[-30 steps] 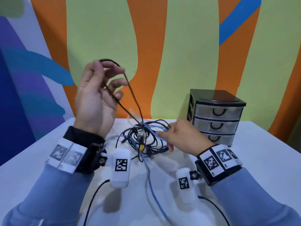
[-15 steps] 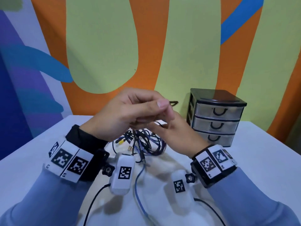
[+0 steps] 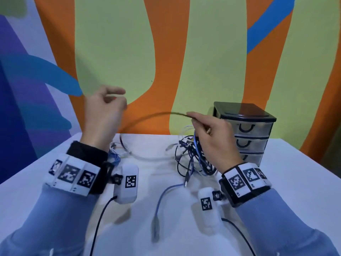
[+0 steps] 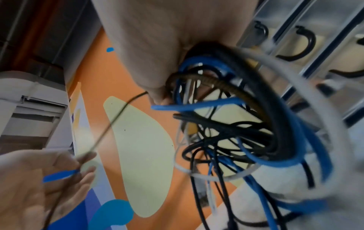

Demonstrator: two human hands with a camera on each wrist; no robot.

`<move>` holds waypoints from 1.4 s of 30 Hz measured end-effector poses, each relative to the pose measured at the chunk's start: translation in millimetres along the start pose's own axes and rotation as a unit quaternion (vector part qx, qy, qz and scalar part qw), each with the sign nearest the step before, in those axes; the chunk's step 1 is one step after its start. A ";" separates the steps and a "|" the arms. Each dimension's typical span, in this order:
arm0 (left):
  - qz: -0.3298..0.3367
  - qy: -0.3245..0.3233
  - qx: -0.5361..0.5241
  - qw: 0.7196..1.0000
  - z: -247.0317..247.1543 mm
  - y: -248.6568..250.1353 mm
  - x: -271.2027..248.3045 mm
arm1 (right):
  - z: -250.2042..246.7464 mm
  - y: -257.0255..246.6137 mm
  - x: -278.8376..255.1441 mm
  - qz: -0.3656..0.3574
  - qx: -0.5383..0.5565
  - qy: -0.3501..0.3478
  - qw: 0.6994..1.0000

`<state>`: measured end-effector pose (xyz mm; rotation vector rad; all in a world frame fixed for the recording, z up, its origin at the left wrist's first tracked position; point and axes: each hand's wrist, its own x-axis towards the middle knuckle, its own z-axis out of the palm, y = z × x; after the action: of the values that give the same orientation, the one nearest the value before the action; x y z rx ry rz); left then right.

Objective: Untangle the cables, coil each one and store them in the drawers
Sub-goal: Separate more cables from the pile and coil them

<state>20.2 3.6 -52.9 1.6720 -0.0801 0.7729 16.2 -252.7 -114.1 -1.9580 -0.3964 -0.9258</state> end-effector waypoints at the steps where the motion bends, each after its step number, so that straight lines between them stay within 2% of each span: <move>1: 0.054 -0.009 0.058 0.997 1.4 -0.1 -2.4 | -0.6 0.1 0.0 -0.010 -0.025 -0.022 0.999; 2: 0.119 -0.035 0.102 0.987 4.2 1.7 -6.5 | -0.2 0.5 -0.2 -0.017 -0.046 -0.049 0.998; 4: 0.221 -0.141 0.152 0.953 15.1 6.6 -17.7 | 2.0 -3.9 -1.5 -0.033 -0.075 -0.100 0.992; 6: 0.234 -0.271 0.198 0.913 30.3 7.8 -32.2 | 3.4 -9.0 -2.2 -0.049 -0.100 -0.135 0.985; 7: 0.232 -0.308 0.229 0.894 36.8 6.6 -39.0 | 3.9 -11.8 -2.5 -0.052 -0.095 -0.147 0.983; 8: 0.242 -0.317 0.256 0.880 40.6 4.6 -42.3 | 4.4 -14.3 -3.4 -0.052 -0.072 -0.159 0.983; 11: 0.260 -0.288 0.285 0.876 39.6 1.1 -36.5 | 8.6 -22.2 -9.2 -0.034 0.025 -0.195 0.980; 14: 0.272 -0.238 0.318 0.877 33.6 2.5 -32.3 | 11.6 -20.0 -9.9 0.012 0.050 -0.204 0.978; 15: 0.288 -0.205 0.289 0.890 32.3 5.4 -33.3 | 12.1 -14.5 -9.7 0.021 0.025 -0.213 0.976; 16: 0.297 -0.151 0.222 0.916 30.4 10.4 -34.6 | 11.2 -8.7 -9.5 0.029 -0.021 -0.233 0.972; 17: 0.290 -0.080 0.131 0.945 27.2 15.1 -32.7 | 10.3 -2.9 -9.8 0.041 -0.071 -0.259 0.962; 18: 0.272 -0.011 0.035 0.962 21.2 19.1 -27.5 | 9.3 0.9 -10.7 0.061 -0.107 -0.277 0.953; 19: 0.247 0.036 -0.048 0.967 12.9 22.5 -21.1 | 7.6 2.8 -11.4 0.080 -0.115 -0.273 0.952; 20: 0.211 0.056 -0.097 0.971 5.0 23.0 -14.6 | 5.7 4.7 -11.1 0.092 -0.119 -0.255 0.955; 21: 0.182 0.057 -0.095 0.977 -1.5 20.4 -10.6 | 4.3 5.9 -10.6 0.094 -0.129 -0.233 0.959; 23: 0.139 0.025 0.013 0.990 -6.4 9.6 -6.6 | 1.7 7.3 -7.0 0.092 -0.169 -0.211 0.958; 25: 0.102 -0.041 0.149 0.983 -4.5 0.2 -8.4 | -0.2 10.2 -2.6 0.106 -0.182 -0.215 0.954; 29: 0.049 -0.177 0.352 0.918 1.1 -11.0 -9.8 | -2.6 8.9 -3.3 0.162 -0.215 -0.233 0.935; 32: 0.009 -0.280 0.419 0.864 6.3 -14.2 -16.2 | -7.1 2.3 -5.9 0.164 -0.272 -0.276 0.907; 35: 0.043 -0.322 0.459 0.827 12.6 -15.7 -21.5 | -10.4 7.1 -2.0 0.152 -0.210 -0.217 0.941; 37: 0.097 -0.348 0.494 0.791 18.7 -14.8 -25.7 | -11.9 9.0 0.8 0.160 -0.109 -0.161 0.968; 38: 0.109 -0.358 0.482 0.792 21.7 -14.6 -26.9 | -13.6 9.2 2.2 0.171 -0.047 -0.126 0.976; 40: 0.102 -0.385 0.406 0.823 26.7 -15.1 -29.2 | -15.5 3.6 4.2 0.182 0.083 -0.061 0.978; 42: 0.073 -0.396 0.314 0.860 33.1 -17.7 -32.1 | -16.6 -4.3 5.3 0.200 0.217 -0.036 0.955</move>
<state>18.0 -32.7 -86.3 2.5551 -0.5893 0.1533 9.7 -264.8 -102.4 -1.5859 -0.2084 -0.4600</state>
